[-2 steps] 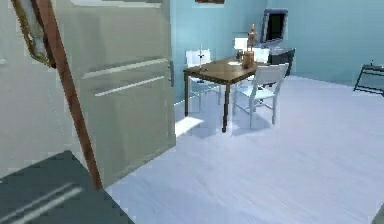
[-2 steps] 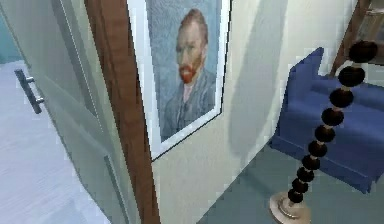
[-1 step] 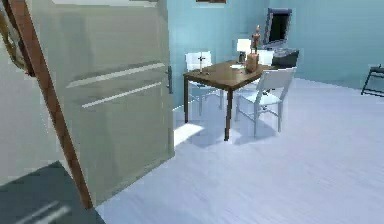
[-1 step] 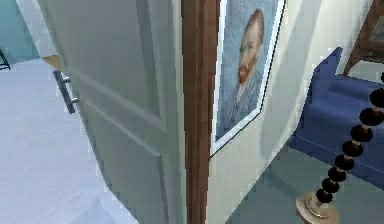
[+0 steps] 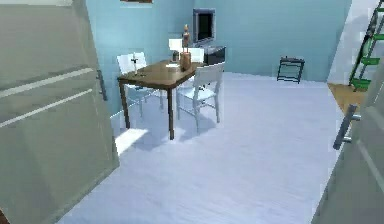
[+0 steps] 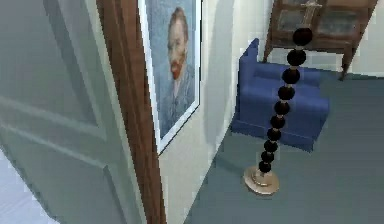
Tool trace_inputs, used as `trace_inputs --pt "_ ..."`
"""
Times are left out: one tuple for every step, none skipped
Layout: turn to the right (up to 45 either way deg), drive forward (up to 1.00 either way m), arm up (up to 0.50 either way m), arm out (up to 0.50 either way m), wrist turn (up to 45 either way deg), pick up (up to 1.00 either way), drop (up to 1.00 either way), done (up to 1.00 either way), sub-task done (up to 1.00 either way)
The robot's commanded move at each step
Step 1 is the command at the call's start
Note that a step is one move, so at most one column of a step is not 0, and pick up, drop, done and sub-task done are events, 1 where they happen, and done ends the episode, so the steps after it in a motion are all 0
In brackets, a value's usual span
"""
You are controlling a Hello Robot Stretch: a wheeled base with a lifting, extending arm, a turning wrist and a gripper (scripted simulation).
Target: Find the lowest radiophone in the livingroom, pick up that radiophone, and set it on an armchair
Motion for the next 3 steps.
trace_inputs --pt "0.0 1.00 0.00 0.00 0.0 0.00 0.00 0.00 0.00" --pt "0.0 0.65 0.00 0.00 0.0 0.00 0.00 0.00 0.00" --pt "33.0 0.00 0.00 0.00 0.0 0.00 0.00 0.00 0.00"
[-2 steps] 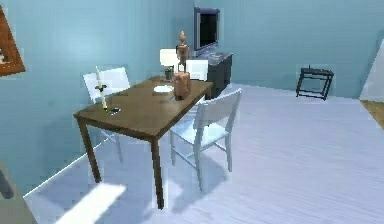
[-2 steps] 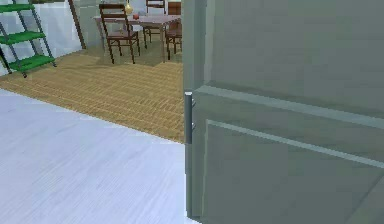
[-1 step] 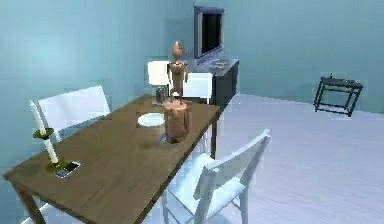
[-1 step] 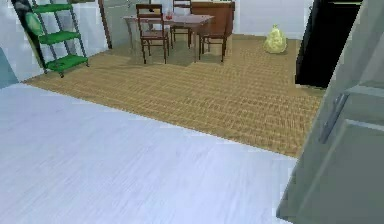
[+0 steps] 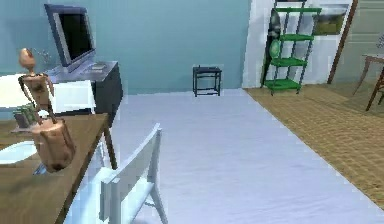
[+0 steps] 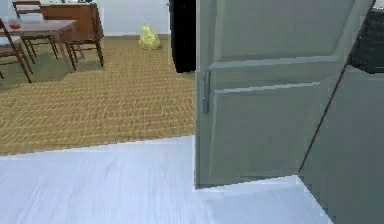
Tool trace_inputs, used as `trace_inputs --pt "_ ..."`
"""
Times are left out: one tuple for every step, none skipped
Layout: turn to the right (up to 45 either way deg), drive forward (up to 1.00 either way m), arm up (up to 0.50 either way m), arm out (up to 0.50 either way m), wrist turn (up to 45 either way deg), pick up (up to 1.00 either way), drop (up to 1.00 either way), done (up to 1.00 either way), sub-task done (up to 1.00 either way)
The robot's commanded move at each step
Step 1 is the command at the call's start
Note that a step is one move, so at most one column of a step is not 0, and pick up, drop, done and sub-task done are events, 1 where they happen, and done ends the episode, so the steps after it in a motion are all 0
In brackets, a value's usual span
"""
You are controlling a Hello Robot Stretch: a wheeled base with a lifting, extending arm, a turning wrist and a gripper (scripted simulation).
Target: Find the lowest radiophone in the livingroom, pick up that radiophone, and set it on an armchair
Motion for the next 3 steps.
trace_inputs --pt "0.0 0.05 0.00 0.00 0.0 0.00 0.00 0.00 0.00" --pt "-45.0 0.00 0.00 0.00 0.0 0.00 0.00 0.00 0.00" --pt "45.0 0.00 0.00 0.00 0.0 0.00 0.00 0.00 0.00"
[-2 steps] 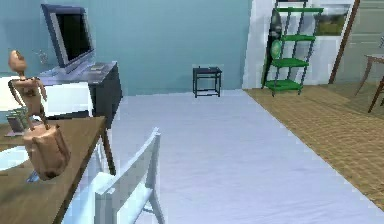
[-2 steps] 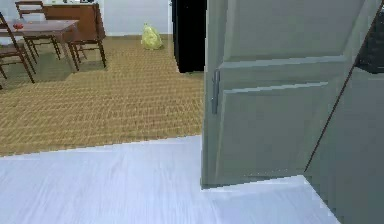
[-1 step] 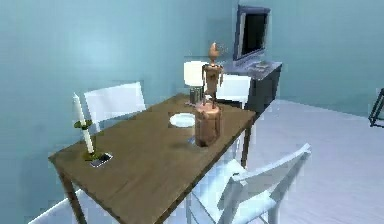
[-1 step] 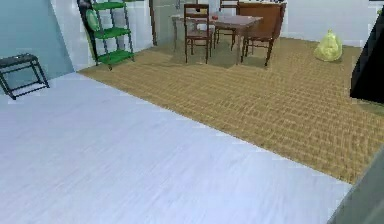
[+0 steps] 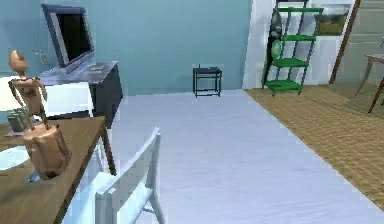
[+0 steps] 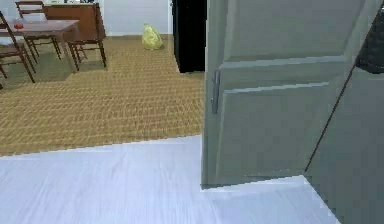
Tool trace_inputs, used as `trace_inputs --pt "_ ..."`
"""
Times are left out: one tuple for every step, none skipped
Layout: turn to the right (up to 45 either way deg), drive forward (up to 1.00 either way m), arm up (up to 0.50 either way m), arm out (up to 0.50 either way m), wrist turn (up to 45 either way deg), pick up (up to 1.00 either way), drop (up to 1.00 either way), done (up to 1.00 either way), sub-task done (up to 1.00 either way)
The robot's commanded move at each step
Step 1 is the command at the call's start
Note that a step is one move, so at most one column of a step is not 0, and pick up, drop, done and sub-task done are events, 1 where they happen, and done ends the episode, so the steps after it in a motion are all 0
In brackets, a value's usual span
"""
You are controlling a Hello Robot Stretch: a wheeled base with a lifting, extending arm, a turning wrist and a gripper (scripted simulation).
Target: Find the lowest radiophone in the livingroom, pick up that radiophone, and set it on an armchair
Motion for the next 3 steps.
trace_inputs --pt "45.0 0.00 0.00 0.00 0.0 0.00 0.00 0.00 0.00" --pt "15.0 0.00 0.00 0.00 0.0 0.00 0.00 0.00 0.00" --pt "0.0 0.45 0.00 0.00 0.0 0.00 0.00 0.00 0.00"
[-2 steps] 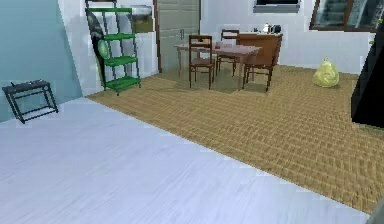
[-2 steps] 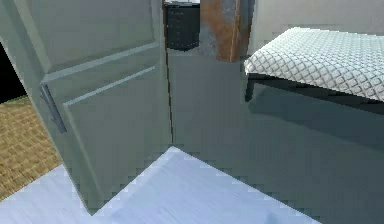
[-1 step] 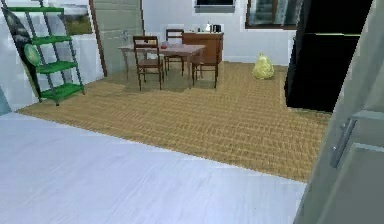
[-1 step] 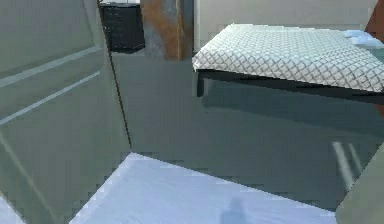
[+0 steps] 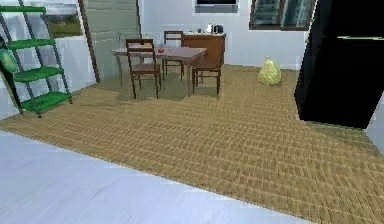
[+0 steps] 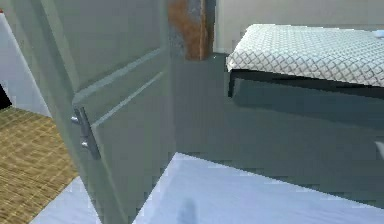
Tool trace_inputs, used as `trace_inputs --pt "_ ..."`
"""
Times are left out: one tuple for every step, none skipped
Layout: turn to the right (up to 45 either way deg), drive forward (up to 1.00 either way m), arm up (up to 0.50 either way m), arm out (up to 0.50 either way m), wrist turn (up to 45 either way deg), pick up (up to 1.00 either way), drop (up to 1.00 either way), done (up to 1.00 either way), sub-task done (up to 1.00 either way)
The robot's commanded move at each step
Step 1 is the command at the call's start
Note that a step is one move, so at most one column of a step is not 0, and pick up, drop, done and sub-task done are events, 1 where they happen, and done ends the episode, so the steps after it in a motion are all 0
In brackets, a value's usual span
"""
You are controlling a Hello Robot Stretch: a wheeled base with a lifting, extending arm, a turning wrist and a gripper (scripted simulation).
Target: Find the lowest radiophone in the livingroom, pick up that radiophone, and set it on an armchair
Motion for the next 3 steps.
trace_inputs --pt "-45.0 0.00 0.00 0.00 0.0 0.00 0.00 0.00 0.00" --pt "-18.0 0.00 0.00 0.00 0.0 0.00 0.00 0.00 0.00" --pt "0.0 1.00 0.00 0.00 0.0 0.00 0.00 0.00 0.00"
